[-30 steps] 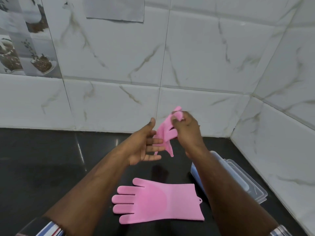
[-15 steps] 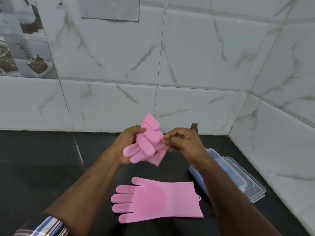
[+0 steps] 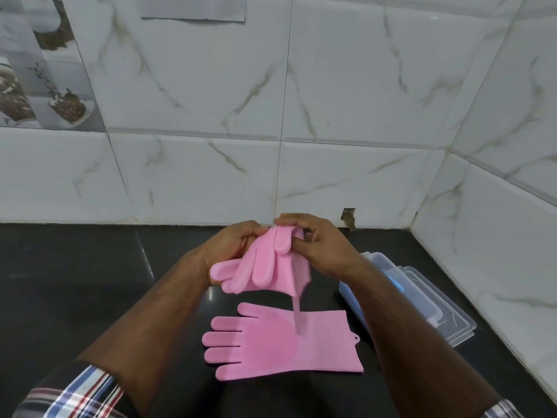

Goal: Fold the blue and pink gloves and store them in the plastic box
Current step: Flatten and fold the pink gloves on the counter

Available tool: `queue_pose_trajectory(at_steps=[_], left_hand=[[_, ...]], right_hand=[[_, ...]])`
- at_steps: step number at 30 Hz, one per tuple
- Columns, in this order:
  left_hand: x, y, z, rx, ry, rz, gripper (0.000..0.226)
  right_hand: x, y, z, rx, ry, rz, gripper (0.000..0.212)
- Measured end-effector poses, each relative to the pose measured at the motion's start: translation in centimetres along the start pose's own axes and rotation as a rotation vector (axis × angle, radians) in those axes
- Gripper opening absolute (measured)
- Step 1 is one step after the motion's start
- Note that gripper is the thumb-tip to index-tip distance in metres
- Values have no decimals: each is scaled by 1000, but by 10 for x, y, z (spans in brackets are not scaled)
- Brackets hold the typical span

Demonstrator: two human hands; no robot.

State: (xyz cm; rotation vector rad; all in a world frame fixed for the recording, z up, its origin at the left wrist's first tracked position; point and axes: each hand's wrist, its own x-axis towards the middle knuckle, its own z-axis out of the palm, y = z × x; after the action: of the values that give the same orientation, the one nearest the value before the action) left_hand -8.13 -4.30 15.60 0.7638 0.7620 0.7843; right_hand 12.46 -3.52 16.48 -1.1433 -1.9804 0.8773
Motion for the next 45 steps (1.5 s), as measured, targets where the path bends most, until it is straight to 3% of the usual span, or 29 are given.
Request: queue_pose_trajectory(at_steps=[2, 5, 7, 9, 11, 15, 18, 21, 25, 29, 32, 37, 42, 45], left_hand=[[0, 0, 2, 225, 45, 55, 45], [-4, 2, 2, 431, 14, 62, 70], [-6, 2, 3, 534, -30, 102, 64], [-7, 0, 6, 588, 4, 151, 43], [-6, -5, 13, 557, 56, 161, 34], [-2, -12, 19, 571, 106, 165, 42], [6, -18, 22, 595, 180, 204, 33], [9, -22, 24, 482, 216, 201, 32], [7, -26, 15, 299, 245, 148, 32], [3, -40, -8, 123, 349, 36, 41], [6, -56, -28, 121, 477, -123, 43], [2, -94, -59, 283, 485, -284, 40], [-8, -106, -77, 462, 512, -198, 50], [-6, -112, -76, 748, 573, -188, 27]], right_hand=[[1, -1, 2, -39, 83, 2, 13], [1, 0, 0, -154, 184, 15, 18], [0, 2, 2, -169, 179, 25, 19], [0, 6, 3, -141, 174, 47, 19], [0, 8, 4, -145, 163, 56, 19], [-5, 9, 1, -112, 131, 51, 26], [-9, 12, 2, -65, 113, 69, 22], [-13, 17, -2, -22, 86, 107, 25], [-24, 32, -15, -1, -93, 208, 32], [-40, 56, -27, 29, -270, 331, 17], [-44, 72, -27, 80, -259, 384, 12], [-55, 110, -6, -341, -237, 477, 38], [-75, 127, 15, -572, -308, 468, 55], [-74, 131, 19, -645, -354, 496, 63]])
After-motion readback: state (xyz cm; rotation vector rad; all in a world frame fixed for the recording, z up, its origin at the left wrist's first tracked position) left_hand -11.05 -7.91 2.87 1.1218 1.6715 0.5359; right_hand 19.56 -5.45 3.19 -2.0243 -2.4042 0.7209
